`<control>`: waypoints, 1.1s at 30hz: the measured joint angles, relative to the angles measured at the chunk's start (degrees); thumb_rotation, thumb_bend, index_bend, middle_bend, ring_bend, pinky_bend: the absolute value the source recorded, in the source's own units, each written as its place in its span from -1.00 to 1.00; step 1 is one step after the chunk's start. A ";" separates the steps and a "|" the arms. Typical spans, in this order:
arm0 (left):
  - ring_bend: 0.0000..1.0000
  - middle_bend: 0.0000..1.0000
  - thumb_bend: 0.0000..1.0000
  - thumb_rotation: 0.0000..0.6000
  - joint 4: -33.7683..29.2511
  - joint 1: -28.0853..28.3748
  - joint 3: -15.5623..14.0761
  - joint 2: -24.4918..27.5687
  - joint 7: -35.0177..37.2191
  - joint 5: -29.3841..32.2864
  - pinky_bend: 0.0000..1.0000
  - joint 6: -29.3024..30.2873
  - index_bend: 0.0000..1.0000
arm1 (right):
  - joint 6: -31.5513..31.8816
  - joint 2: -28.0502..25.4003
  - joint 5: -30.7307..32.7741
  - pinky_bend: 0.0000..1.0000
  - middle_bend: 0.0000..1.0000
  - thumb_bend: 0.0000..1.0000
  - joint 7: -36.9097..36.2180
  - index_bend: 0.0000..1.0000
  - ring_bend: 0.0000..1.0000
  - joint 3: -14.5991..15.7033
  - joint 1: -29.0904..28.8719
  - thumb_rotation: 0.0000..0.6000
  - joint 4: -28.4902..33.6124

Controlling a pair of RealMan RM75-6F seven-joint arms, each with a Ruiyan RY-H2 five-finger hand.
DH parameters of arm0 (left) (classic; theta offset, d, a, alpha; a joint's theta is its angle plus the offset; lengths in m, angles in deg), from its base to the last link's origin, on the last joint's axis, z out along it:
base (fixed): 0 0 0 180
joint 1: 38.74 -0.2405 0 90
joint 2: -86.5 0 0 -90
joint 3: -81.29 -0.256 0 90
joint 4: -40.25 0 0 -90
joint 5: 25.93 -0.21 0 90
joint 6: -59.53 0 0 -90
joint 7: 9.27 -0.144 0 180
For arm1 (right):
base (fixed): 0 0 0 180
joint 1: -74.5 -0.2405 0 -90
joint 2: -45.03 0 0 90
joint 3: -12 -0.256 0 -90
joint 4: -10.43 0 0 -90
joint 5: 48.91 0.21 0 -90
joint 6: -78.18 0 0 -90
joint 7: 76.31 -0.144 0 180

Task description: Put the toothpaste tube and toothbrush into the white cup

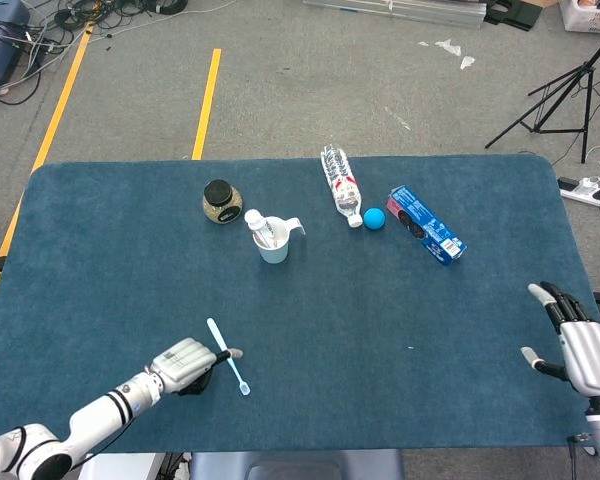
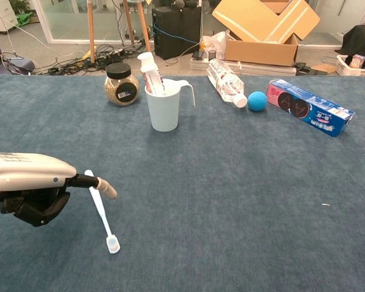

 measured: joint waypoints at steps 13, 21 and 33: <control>-0.99 -0.99 -0.41 1.00 7.58 -3.22 -0.57 -3.78 -0.66 -9.87 -0.73 10.17 -0.50 | -0.52 0.35 0.41 0.08 -0.74 -0.72 0.65 -0.68 -0.64 0.03 -0.22 1.00 -0.24; -1.00 -1.00 -0.41 1.00 13.59 -3.85 -1.02 -7.00 1.78 -16.47 -0.91 15.32 -0.29 | -0.69 0.38 0.79 0.08 -0.73 -0.72 0.70 -0.68 -0.64 -0.11 -0.31 1.00 -0.35; -1.00 -1.00 -0.44 1.00 25.59 -3.69 -2.12 -13.18 5.00 -23.22 -1.00 20.05 -0.29 | -0.35 0.22 1.14 0.08 -0.73 -0.72 0.31 -0.68 -0.64 -0.38 -0.18 1.00 -0.47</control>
